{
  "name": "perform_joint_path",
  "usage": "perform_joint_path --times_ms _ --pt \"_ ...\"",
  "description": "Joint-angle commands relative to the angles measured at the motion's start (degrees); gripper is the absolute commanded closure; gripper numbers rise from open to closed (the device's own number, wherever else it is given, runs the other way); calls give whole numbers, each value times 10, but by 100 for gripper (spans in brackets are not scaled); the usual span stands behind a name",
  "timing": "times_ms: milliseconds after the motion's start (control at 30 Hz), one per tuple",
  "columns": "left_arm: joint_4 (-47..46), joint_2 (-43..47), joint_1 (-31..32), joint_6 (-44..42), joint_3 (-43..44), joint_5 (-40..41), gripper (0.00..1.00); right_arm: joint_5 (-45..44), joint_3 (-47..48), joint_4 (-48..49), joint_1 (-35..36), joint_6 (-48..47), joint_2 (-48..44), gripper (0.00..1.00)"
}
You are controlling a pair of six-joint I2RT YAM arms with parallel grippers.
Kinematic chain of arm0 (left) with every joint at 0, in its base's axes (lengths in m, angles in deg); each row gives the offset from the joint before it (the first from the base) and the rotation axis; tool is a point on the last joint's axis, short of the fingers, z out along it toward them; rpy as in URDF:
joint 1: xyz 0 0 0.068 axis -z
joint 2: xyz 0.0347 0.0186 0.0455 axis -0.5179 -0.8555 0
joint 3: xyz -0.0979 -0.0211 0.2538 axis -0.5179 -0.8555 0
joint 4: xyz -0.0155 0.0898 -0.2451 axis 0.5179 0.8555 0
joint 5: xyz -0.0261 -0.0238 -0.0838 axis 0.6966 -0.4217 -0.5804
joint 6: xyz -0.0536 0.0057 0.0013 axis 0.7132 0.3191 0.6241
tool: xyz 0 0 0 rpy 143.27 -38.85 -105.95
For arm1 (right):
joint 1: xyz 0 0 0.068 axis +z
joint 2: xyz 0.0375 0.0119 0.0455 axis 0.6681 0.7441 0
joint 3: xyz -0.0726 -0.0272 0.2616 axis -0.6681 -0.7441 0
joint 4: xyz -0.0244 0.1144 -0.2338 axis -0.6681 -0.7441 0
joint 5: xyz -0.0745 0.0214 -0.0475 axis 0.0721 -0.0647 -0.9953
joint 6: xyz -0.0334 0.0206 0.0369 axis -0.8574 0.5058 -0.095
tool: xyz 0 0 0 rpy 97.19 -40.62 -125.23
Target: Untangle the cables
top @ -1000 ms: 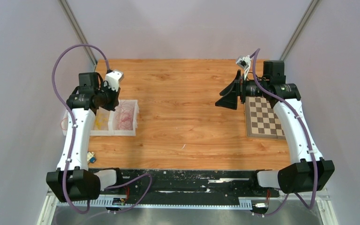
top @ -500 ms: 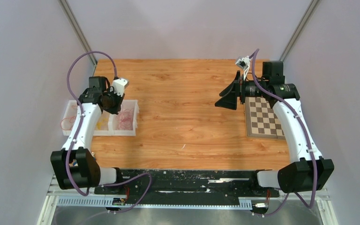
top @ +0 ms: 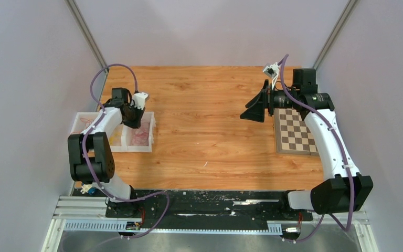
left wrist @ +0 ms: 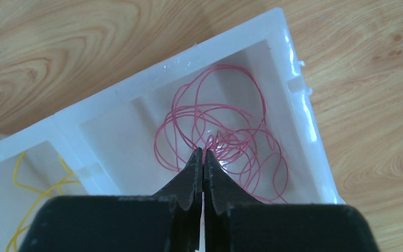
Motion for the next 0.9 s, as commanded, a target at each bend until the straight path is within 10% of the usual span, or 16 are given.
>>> perform_joint_path --times_ms 0,300,533,867 --pt "-49 -36 12 19 -11 10 100 4 -1 18 1 -2 0 0" --pt "-19 -60 14 37 5 9 95 -11 -4 15 1 -4 -1 0" --pt "44 17 14 32 33 13 46 -7 -9 13 1 -6 1 0" --pt "146 70 14 10 119 22 21 -8 -12 2 1 -8 -15 0"
